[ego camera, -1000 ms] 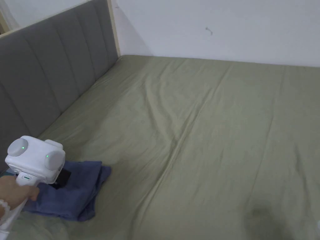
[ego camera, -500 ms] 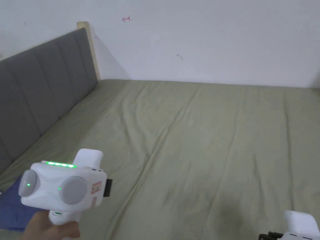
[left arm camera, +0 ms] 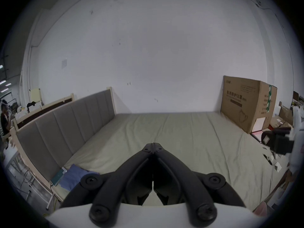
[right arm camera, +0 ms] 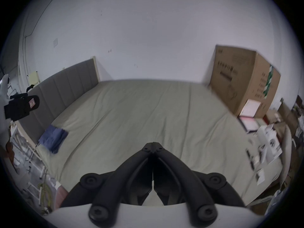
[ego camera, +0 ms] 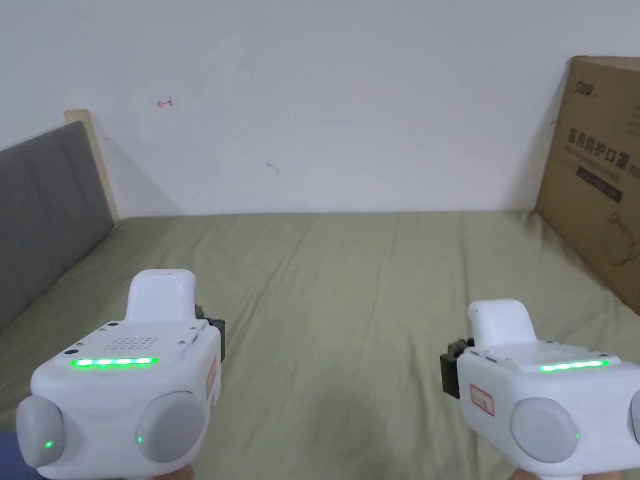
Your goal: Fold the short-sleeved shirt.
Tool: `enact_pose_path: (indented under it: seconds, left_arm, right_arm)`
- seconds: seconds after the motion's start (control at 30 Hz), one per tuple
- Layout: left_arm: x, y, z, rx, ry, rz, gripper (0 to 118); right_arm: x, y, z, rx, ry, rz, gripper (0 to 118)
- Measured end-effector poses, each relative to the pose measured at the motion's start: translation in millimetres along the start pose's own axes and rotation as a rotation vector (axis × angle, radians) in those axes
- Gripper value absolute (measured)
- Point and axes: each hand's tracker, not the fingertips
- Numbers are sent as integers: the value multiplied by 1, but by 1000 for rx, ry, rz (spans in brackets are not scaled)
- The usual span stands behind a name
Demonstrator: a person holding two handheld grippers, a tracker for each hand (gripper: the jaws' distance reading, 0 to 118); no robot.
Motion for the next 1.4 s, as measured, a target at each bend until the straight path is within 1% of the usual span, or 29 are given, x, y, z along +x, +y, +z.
enact_pose_path:
  seconds: [0.03,0.13,0.17,0.23,0.33,0.43,0.53,0.57,0.63,0.7,0.73,0.8,0.83,0.87,0.9,0.93,0.97,1.0,1.03,1.07,1.1,1.27,1.4]
  left_arm:
    - [1,2,4,28,-12,22,0]
    - [11,8,15,106,21,1,0]
    - [14,9,20,125,33,0,0]
    - [18,11,27,153,11,16,0]
    - [24,8,36,181,-32,30,0]
    - [31,4,43,202,-36,18,0]
    - [35,0,49,240,-74,32,0]
    - [37,1,52,235,-69,46,0]
    - [38,-2,56,283,-111,80,0]
    - [42,-2,60,294,-102,72,0]
    - [44,-3,63,321,-102,60,0]
    - [49,-2,64,324,-81,28,0]
    - [51,-2,63,329,-75,24,4]
    - [53,-2,62,321,-71,22,21]
    - [53,-1,61,314,-73,27,43]
    - [52,-1,60,309,-79,38,68]
    - [52,-1,59,300,-84,43,97]
    - [52,-1,59,295,-89,43,108]
    - [51,-2,58,287,-88,43,110]
    - [51,-2,58,277,-84,41,110]
    - [50,-3,57,276,-82,44,110]
    - [46,-2,59,281,-55,59,110]
    - [44,4,57,264,-55,64,110]
  right_arm:
    - [0,7,5,41,-18,-7,0]
    - [-1,22,24,170,-62,-28,0]
    - [-3,25,30,213,-82,-25,0]
    - [-5,29,39,272,-126,-21,0]
    - [-9,31,50,328,-160,-37,0]
    - [-9,27,58,362,-191,-45,0]
    - [-6,20,64,368,-187,-48,0]
    - [-5,18,66,374,-182,-53,0]
    - [-4,13,67,379,-185,-55,0]
    - [-1,10,70,395,-181,-59,0]
    - [1,8,74,434,-146,-69,0]
    - [2,9,78,423,-165,-72,0]
    - [2,10,77,422,-169,-65,0]
    - [1,10,77,421,-185,-59,5]
    - [0,9,77,420,-188,-56,14]
    - [0,9,76,418,-189,-56,30]
    - [0,8,76,415,-192,-58,61]
    - [0,8,76,410,-193,-59,86]
    - [0,8,75,407,-192,-61,102]
    - [0,8,75,406,-190,-64,112]
    - [0,8,75,404,-187,-67,114]
    - [-1,7,75,424,-180,-79,114]
    - [-3,9,74,426,-193,-48,114]
